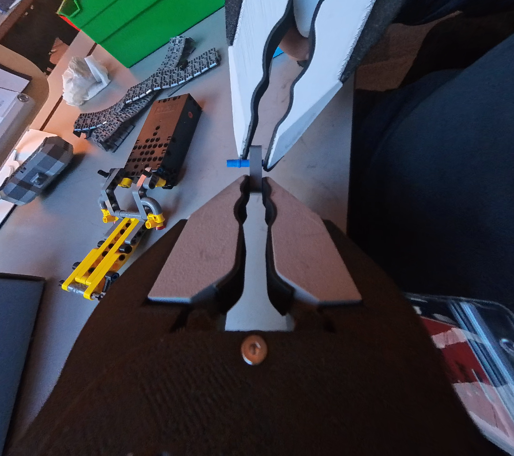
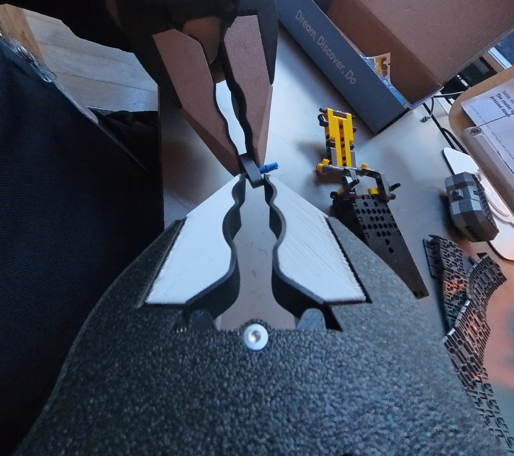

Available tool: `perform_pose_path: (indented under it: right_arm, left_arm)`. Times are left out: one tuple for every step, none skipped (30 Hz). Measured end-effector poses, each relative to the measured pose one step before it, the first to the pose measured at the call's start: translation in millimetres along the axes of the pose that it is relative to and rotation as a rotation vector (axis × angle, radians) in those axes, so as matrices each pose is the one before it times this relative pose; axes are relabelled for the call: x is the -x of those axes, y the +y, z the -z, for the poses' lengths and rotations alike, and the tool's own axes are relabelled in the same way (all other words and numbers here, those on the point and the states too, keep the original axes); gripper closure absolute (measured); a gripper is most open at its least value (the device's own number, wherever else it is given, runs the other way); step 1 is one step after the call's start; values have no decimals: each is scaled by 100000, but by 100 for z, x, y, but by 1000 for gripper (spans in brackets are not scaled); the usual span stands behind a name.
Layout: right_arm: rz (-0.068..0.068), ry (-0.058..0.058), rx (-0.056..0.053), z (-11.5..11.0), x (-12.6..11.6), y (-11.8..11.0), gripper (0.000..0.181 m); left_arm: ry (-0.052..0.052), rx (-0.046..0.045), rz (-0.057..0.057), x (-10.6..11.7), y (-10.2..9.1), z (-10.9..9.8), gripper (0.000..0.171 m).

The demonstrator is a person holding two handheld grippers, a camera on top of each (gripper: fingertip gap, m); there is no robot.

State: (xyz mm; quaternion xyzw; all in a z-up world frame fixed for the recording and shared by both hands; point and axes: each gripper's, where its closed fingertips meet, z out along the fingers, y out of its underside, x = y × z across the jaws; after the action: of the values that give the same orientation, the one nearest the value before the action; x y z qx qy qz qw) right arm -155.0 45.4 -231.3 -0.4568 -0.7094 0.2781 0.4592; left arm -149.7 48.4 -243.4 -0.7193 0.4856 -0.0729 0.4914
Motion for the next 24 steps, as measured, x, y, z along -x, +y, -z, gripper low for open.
perform_pose_path:
  right_arm:
    - [298,314,-132,15,-2,-24,172]
    - [604,293,-94,-2,26,-16,172]
    - [945,342,-13,10,46,-16,172]
    - [964,329,80,-10,51,4,172]
    - [894,86,307,-35,61,41,172]
    - [865,-65,462,-30,43,68,172]
    - [671,-24,325,-19,6,71,172]
    - [148,-16,35,6,-28,31,172]
    - [-245,-79,-218,27,-18,-7,172]
    - [-255,-91,-322,38,-23,-33,173]
    - [-131,-20,-155,11,-7,-12,173]
    - [95,20,86,-7,2,11,173]
    - [348,48,192,-7,16,28,172]
    - [527,243,91,10,12,19,173]
    - [469,537,-169,25,-7,-24,173]
    - [199,418,-255,27,10,-47,173]
    - [-47,200,-78,2,32,-53,173]
    - [-346,367,101,7,-25,-64,173]
    - [-948,443,453,-36,-67,-32,173]
    - [-1515,482,924,-80,-121,43,173]
    - [-1679,1001,971,-132,-203,80,175]
    - [-1231,1670,652,-174,-229,44,175]
    - [0,2042,326,-152,-189,-25,175]
    - [476,1908,-122,-83,-139,-122,175]
  left_arm:
    - [203,-176,-14,-20,-20,28,165]
    - [342,-105,-280,-58,1,19,165]
    - [218,-185,-674,-46,13,34,165]
    - [155,27,-430,-42,29,18,165]
    - [430,509,21,-57,74,-22,165]
    - [188,489,127,-10,77,-30,165]
    - [170,267,259,12,35,-42,165]
    - [118,-81,241,20,-9,-3,165]
    - [101,-343,218,17,-47,3,165]
    - [25,-349,112,-1,-52,21,165]
    - [-90,-125,-26,4,-10,10,165]
    - [-101,158,-177,-11,20,-4,165]
    - [-76,240,-393,-35,22,-26,165]
    - [-176,26,-429,-28,-3,-6,165]
    - [-265,-324,-663,-8,-47,23,165]
    - [84,-309,-957,-55,-23,32,165]
    - [23,-250,-607,-34,-12,35,165]
    - [-402,-37,473,16,-21,37,165]
    - [-747,753,751,58,38,-15,165]
    - [-1462,1092,311,113,102,-82,165]
    - [-3113,1509,-734,294,140,-92,165]
    - [-3021,1549,-1765,301,162,-47,165]
    - [-1495,434,-622,237,82,0,165]
    - [392,-662,1148,163,-24,82,165]
